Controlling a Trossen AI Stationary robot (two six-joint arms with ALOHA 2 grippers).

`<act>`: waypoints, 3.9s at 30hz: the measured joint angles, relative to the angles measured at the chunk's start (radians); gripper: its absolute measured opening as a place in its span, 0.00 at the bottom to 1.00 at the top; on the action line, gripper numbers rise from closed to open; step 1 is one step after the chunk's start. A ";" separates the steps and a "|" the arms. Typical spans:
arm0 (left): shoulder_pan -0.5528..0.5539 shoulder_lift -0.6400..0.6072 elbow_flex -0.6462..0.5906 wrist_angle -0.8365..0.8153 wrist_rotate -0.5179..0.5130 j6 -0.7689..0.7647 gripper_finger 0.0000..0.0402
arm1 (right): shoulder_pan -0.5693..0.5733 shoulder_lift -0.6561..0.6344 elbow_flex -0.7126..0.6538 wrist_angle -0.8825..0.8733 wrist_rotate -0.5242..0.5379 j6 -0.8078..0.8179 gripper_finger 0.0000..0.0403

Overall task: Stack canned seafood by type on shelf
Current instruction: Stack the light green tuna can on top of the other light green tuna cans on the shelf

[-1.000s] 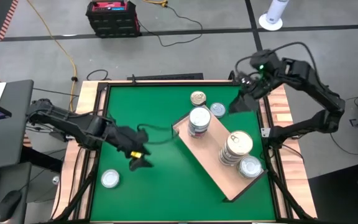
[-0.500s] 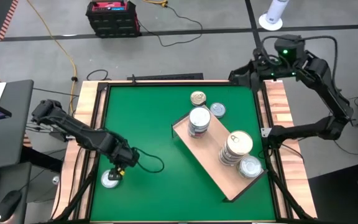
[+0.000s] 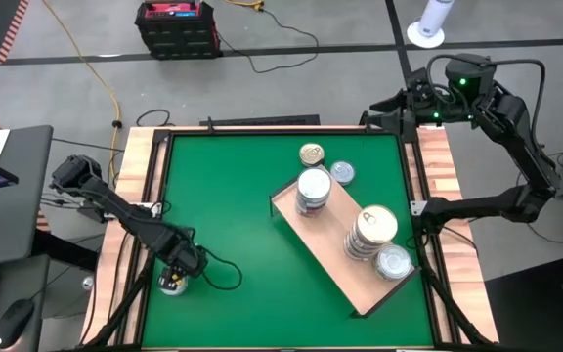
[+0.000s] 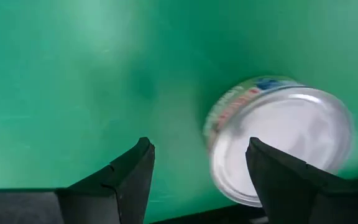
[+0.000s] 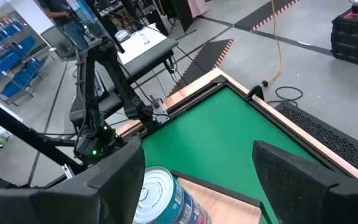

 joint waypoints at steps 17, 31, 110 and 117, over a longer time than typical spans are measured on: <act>0.040 0.005 -0.063 0.095 -0.382 -0.132 0.38 | 0.000 0.002 0.000 0.001 -0.005 0.041 0.79; 0.158 -0.085 0.083 0.033 -0.388 -0.143 0.20 | 0.002 0.002 0.000 0.000 -0.008 0.070 0.79; 1.080 -0.051 0.022 0.127 0.088 0.216 0.39 | 0.036 0.022 0.000 0.001 -0.012 0.018 0.79; 1.126 0.046 0.022 0.129 0.140 0.444 0.41 | 0.036 0.022 0.000 0.000 -0.029 0.018 0.79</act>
